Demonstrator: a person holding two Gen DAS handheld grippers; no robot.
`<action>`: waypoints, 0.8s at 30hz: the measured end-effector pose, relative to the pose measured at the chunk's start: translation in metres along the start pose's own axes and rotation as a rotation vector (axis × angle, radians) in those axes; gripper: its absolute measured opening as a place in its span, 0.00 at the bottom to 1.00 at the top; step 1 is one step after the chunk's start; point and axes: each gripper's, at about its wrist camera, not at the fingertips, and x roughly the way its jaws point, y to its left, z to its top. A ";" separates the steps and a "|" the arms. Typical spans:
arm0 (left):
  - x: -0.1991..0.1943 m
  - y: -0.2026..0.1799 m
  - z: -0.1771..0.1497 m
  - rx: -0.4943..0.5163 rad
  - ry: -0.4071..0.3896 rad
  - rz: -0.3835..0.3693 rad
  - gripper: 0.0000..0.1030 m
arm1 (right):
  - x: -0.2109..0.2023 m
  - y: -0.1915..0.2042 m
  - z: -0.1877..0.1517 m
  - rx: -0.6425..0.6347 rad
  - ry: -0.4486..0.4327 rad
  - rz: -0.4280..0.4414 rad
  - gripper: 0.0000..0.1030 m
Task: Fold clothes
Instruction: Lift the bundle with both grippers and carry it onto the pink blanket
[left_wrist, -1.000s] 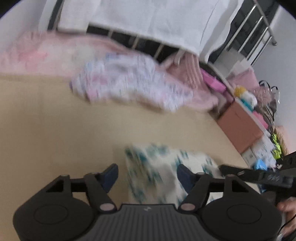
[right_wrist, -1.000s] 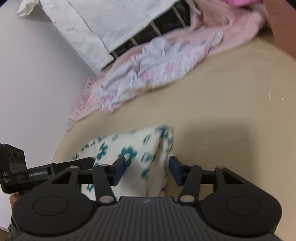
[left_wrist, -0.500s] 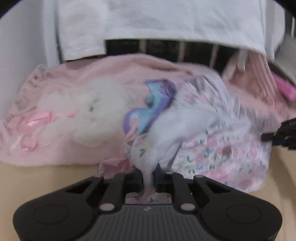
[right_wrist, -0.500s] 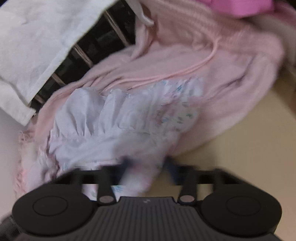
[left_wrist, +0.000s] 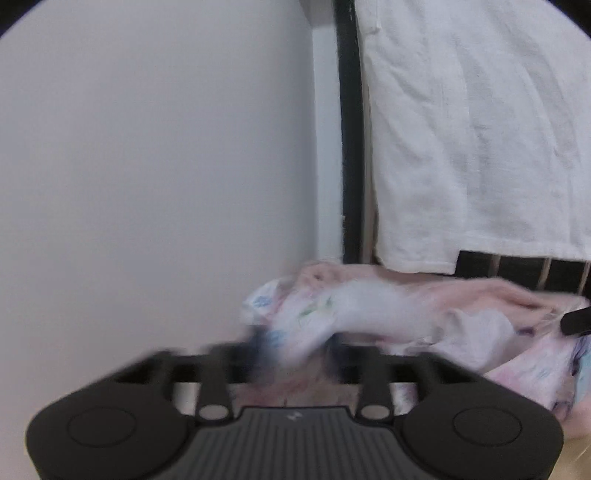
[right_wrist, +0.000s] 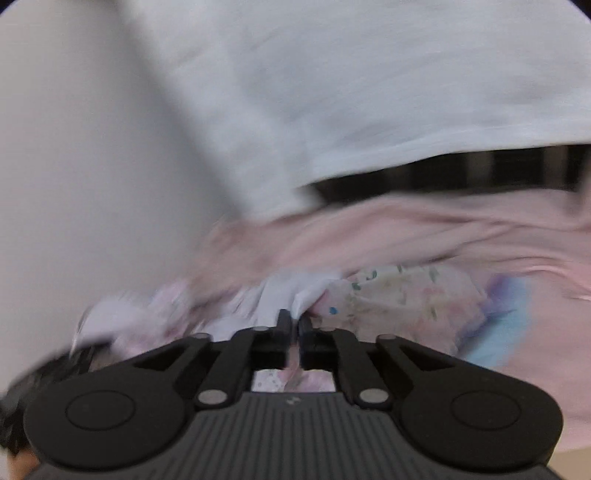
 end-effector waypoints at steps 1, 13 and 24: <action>-0.012 0.003 -0.002 0.010 -0.003 -0.029 0.85 | 0.002 0.012 0.000 -0.020 0.036 0.020 0.43; -0.106 0.008 -0.093 -0.187 0.538 -0.827 0.89 | -0.205 0.000 -0.168 0.071 0.026 -0.102 0.77; -0.100 -0.059 -0.150 -0.193 0.757 -0.897 0.87 | -0.208 -0.010 -0.301 0.267 0.108 -0.050 0.77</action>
